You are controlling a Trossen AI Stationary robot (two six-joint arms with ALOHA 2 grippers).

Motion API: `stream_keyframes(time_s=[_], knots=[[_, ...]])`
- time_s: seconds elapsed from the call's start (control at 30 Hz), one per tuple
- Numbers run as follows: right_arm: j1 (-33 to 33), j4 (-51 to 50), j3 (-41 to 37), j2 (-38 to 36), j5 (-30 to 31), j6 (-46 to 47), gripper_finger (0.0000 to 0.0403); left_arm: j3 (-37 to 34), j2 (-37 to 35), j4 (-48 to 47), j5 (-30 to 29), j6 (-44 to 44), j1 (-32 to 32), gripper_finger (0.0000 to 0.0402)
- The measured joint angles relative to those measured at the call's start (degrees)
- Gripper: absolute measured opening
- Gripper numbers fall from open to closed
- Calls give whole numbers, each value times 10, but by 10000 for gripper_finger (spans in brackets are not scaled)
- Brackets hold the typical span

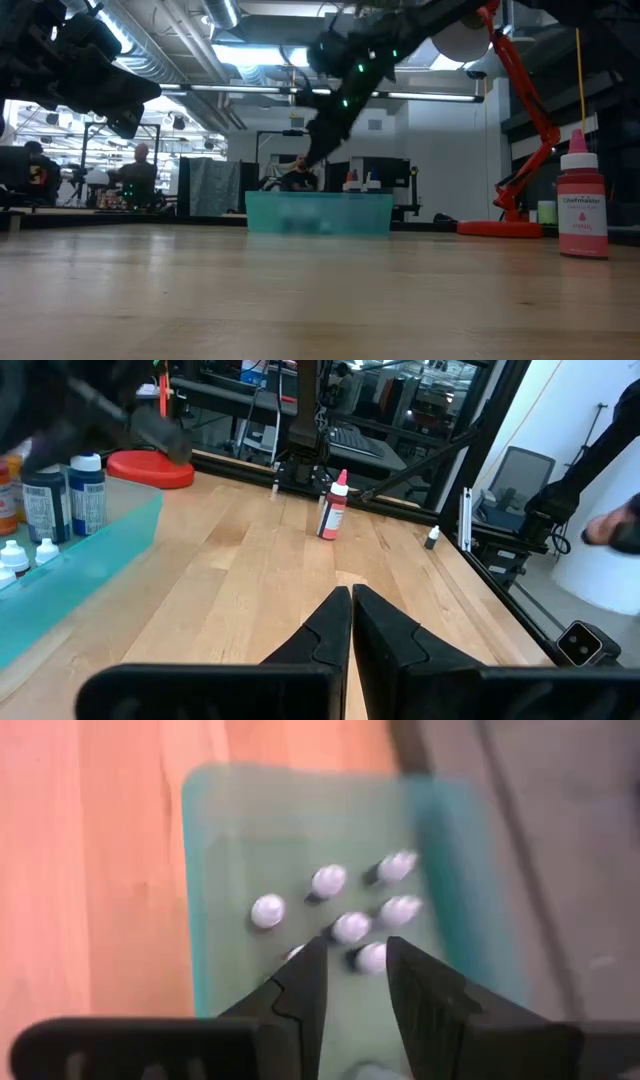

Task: Pick & Place food coloring
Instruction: Put the blue food coloring bottle into the bin, then put the black food coloring bottle into the bin

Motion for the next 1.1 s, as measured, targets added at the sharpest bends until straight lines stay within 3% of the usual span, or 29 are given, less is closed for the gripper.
stream_keyframes(time_s=[0.43,0.57,0.7,0.9,1.0,1.1], knots=[[81,-91,143,-14,153,-88,106,0,0,0,0,0,0,12],[127,-132,144,-47,181,-90,86,0,0,0,0,0,0,10],[185,-199,141,-95,250,-65,56,0,0,0,0,0,0,9],[303,-374,141,-168,361,22,18,0,0,0,-1,0,0,12],[384,-503,141,-185,362,144,7,0,0,0,-1,0,0,12],[459,-608,141,-189,316,321,5,0,0,0,-2,0,0,11]])
